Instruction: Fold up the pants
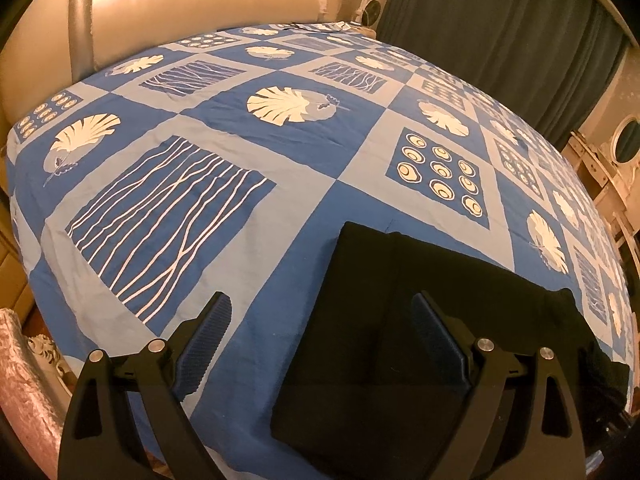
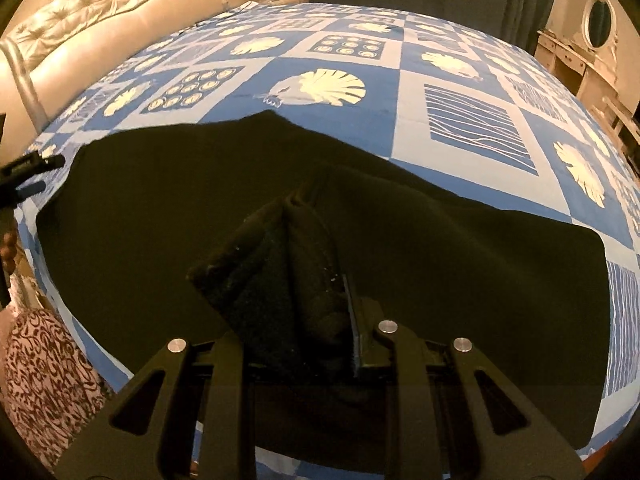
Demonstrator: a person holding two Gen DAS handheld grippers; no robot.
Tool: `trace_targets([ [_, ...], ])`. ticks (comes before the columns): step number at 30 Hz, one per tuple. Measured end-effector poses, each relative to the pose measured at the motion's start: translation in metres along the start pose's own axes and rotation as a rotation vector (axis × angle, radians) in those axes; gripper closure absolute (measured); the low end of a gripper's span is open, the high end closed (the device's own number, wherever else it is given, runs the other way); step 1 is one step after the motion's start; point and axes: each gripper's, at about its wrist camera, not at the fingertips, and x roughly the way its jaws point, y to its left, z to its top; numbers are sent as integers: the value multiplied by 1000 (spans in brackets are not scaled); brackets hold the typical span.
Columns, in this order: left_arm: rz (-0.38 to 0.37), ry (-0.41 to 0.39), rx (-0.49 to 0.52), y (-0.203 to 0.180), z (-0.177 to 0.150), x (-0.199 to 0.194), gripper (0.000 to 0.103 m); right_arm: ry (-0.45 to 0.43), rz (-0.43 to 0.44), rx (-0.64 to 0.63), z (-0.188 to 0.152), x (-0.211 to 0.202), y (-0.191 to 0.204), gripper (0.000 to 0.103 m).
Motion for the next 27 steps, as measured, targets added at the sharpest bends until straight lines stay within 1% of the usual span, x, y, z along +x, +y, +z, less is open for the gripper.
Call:
trace_targets([
  [4, 0, 6, -1, -1, -1, 1, 13, -6, -10, 3, -1, 1, 3, 82],
  [5, 1, 7, -1, -1, -1, 2, 13, -5, -10, 2, -1, 2, 3, 80],
  [7, 2, 11, 0, -1, -2, 2, 13, -4, 3, 2, -3, 3, 4, 74],
  [9, 3, 14, 0, -1, -2, 3, 13, -3, 37, 5, -6, 2, 7, 59],
  [12, 2, 16, -3, -1, -2, 3, 13, 12, 80, -21, -12, -2, 17, 50],
  [14, -2, 20, -8, 0, -3, 3, 13, 22, 110, -44, -17, -6, 24, 41],
  [15, -4, 23, -10, 0, -4, 3, 13, 35, 140, -66, -21, -9, 29, 38],
  [17, -5, 27, -10, -1, -5, 4, 13, 57, 188, -97, -29, -16, 34, 35],
  [19, -6, 32, -3, -2, -6, 5, 13, 56, 233, -102, -36, -29, 32, 35],
  [20, -3, 33, 1, -3, -6, 5, 13, 59, 277, -74, -38, -36, 26, 35],
  [21, -1, 32, 4, -4, -7, 5, 13, 62, 335, -14, -39, -46, 13, 35],
  [22, -2, 32, 9, -5, -7, 5, 13, 60, 366, 34, -40, -52, 3, 35],
  [24, -5, 33, 18, -7, -8, 5, 13, 35, 435, 164, -39, -72, -33, 34],
  [25, -3, 32, 23, -9, -8, 4, 13, 18, 457, 217, -39, -81, -51, 34],
  [26, -3, 31, 26, -9, -8, 4, 13, -18, 469, 288, -40, -94, -79, 34],
  [27, -4, 29, 30, -11, -9, 3, 13, -48, 465, 334, -41, -101, -100, 34],
])
